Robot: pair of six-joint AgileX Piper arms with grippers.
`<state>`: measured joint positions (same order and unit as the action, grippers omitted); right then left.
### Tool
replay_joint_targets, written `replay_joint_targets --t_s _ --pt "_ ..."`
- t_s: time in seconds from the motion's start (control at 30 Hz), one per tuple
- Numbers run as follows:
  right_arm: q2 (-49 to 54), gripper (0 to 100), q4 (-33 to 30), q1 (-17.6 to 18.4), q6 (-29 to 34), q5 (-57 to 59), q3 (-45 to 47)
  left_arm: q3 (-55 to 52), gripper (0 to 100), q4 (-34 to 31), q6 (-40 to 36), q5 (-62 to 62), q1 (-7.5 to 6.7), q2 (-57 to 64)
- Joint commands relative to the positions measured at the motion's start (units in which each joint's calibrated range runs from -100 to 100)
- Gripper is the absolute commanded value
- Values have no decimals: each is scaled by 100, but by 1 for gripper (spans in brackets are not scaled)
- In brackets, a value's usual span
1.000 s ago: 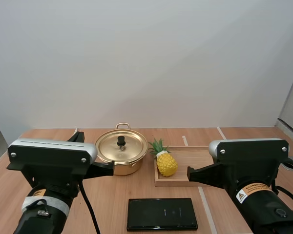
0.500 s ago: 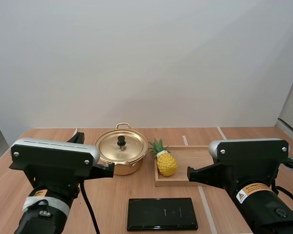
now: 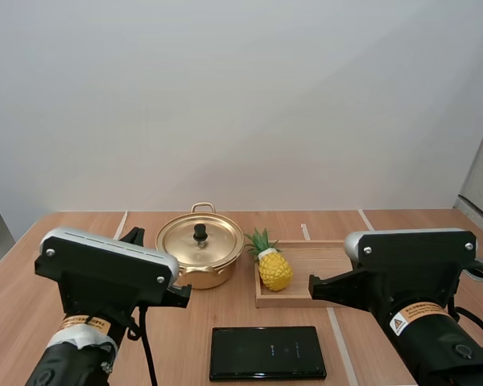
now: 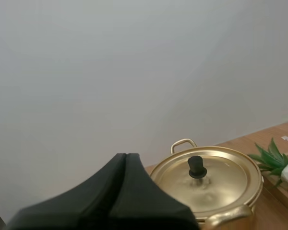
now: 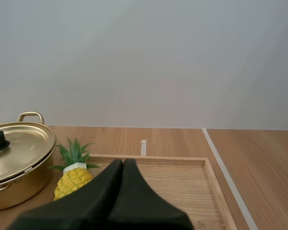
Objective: Open the pot, put the grape inside, and close it
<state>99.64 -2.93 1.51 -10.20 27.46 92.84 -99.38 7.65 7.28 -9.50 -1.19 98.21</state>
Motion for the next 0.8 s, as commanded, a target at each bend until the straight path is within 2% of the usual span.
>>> replay_joint_targets --t_s 0.0,0.1,0.23,0.5,0.77 --pt "36 0 -28 -4 3 -158 16 -62 0 -537 -733 -426 -15 25" --pt "36 0 -28 -4 3 -158 16 -62 0 -537 -797 -389 -15 40" --pt "36 0 -28 -4 3 -158 16 -62 0 -513 -873 -1234 -15 179" --pt "36 0 -28 -4 3 -158 16 -62 0 -513 -906 -2178 -15 179" --pt "36 0 -28 -4 3 -158 16 -62 0 -513 -906 -2211 -15 179"
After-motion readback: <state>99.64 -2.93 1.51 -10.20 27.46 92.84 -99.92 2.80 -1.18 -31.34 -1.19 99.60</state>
